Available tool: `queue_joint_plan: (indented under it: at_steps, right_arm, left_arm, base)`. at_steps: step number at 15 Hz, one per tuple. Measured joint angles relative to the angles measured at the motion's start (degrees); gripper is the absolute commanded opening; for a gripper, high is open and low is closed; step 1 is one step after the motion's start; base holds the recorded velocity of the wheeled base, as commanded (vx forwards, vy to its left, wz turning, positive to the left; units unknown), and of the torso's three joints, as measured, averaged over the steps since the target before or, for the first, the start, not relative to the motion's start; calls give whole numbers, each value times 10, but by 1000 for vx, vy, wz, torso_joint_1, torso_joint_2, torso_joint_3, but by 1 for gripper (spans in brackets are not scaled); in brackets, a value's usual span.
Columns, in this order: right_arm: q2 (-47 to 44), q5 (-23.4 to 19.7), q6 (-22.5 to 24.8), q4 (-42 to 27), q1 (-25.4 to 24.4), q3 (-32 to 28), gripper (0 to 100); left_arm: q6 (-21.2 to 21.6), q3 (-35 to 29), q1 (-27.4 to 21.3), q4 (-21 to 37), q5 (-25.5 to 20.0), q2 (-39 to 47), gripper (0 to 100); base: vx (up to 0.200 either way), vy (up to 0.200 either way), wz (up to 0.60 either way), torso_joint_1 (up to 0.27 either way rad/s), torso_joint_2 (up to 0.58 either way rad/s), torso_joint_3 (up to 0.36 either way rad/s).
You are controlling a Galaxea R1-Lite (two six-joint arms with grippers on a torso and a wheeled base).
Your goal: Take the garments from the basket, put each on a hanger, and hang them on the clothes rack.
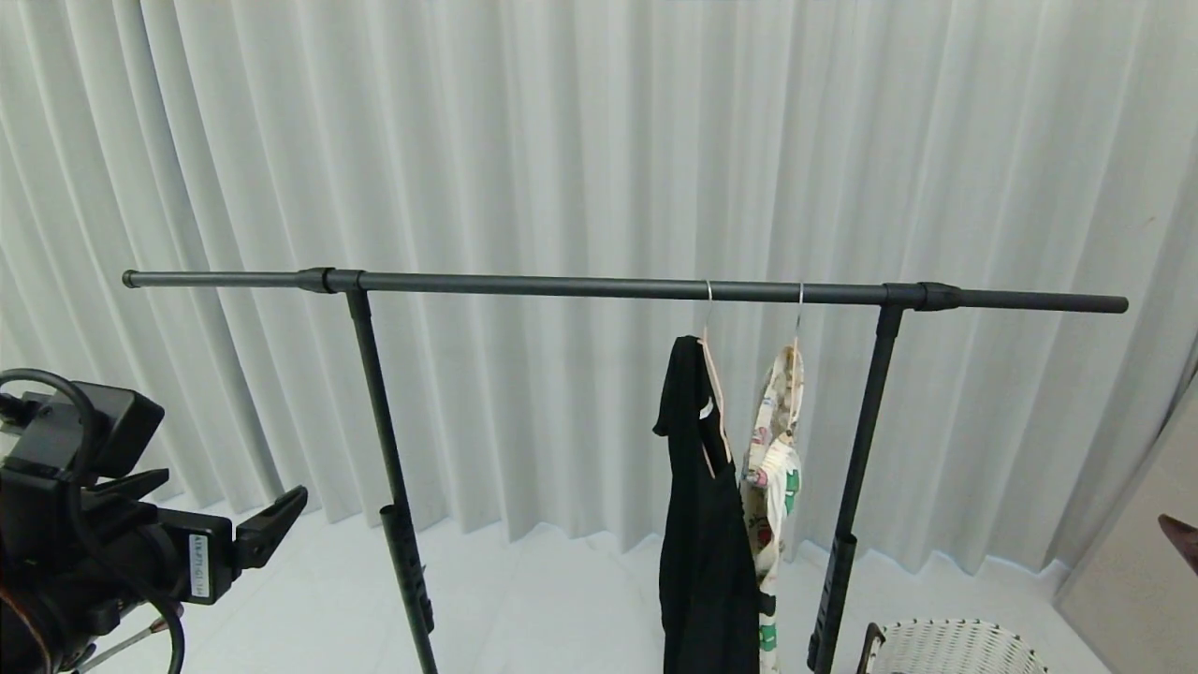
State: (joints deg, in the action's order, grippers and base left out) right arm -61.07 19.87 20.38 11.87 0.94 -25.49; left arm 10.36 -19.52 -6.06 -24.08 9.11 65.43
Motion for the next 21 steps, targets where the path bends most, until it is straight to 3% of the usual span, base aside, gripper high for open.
queue_joint_plan:
  at_steps: [7,12,16,19,21]
  right_arm:
    - [20,0,0,0,4,27,100]
    - [87,21,1,-2,62,82,100]
    - [192,25,1,-10,96,149,100]
    - [311,10,1,-16,102,206,100]
    - [409,4,3,-58,103,227,100]
  left_arm:
    - [-2,36,6,0,0,-20,100]
    - [0,146,14,3,46,-127,100]
    - [-16,187,73,104,77,-270,100]
    - [-17,193,123,192,82,-405,100]
    - [-17,191,152,231,88,-499,100]
  base:
    - [-200,0,0,-1,2,2]
    - [0,0,0,0,0,0]
    - [0,0,0,0,0,0]
    - [0,0,0,0,0,0]
    - [0,0,0,0,0,0]
